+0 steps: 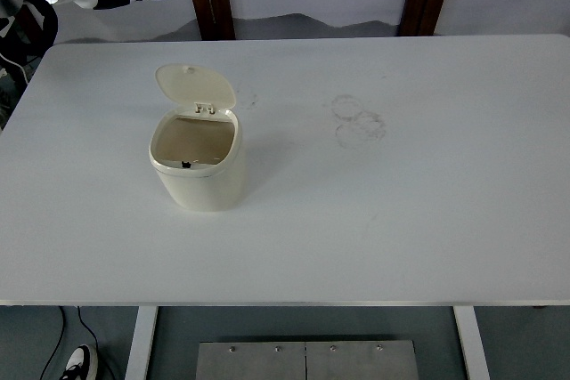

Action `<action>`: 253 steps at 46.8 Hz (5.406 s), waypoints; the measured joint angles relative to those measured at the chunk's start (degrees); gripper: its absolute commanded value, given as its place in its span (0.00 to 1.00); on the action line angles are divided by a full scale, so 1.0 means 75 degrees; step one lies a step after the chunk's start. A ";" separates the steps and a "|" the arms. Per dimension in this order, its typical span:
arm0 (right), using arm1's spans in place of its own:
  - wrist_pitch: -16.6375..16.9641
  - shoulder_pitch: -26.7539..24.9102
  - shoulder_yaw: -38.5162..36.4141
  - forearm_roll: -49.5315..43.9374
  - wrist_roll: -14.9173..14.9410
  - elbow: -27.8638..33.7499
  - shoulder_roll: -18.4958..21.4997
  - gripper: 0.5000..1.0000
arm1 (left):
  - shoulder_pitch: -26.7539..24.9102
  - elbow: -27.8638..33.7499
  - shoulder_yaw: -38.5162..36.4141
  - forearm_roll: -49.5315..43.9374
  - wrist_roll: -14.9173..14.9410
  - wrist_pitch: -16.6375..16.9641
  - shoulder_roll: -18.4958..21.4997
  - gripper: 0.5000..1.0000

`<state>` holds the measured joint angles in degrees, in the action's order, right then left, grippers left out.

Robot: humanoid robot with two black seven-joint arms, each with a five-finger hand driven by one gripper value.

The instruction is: Close trash bin

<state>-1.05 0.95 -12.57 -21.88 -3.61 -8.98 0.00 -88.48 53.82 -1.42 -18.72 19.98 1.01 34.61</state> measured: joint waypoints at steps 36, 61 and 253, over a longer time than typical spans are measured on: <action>0.0000 0.0002 -0.0001 0.0000 0.0010 -0.0001 0.0000 0.99 | -0.1520 0.1121 -0.1567 -0.0062 0.1536 0.0013 -0.0302 1.00; 0.0000 0.0009 0.0000 0.0000 0.0012 -0.0003 0.0000 0.99 | -0.2039 0.1438 -0.1555 -0.0106 0.2003 -0.0243 -0.0453 1.00; 0.0000 0.0037 0.0000 0.0000 0.0013 -0.0007 0.0000 0.99 | -0.2783 0.3173 -0.4037 0.0253 0.2003 -0.1787 -0.0490 1.00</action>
<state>-1.05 1.23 -12.57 -21.88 -3.51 -9.03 0.00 -109.35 77.61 -31.70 -16.81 35.00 -12.39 30.93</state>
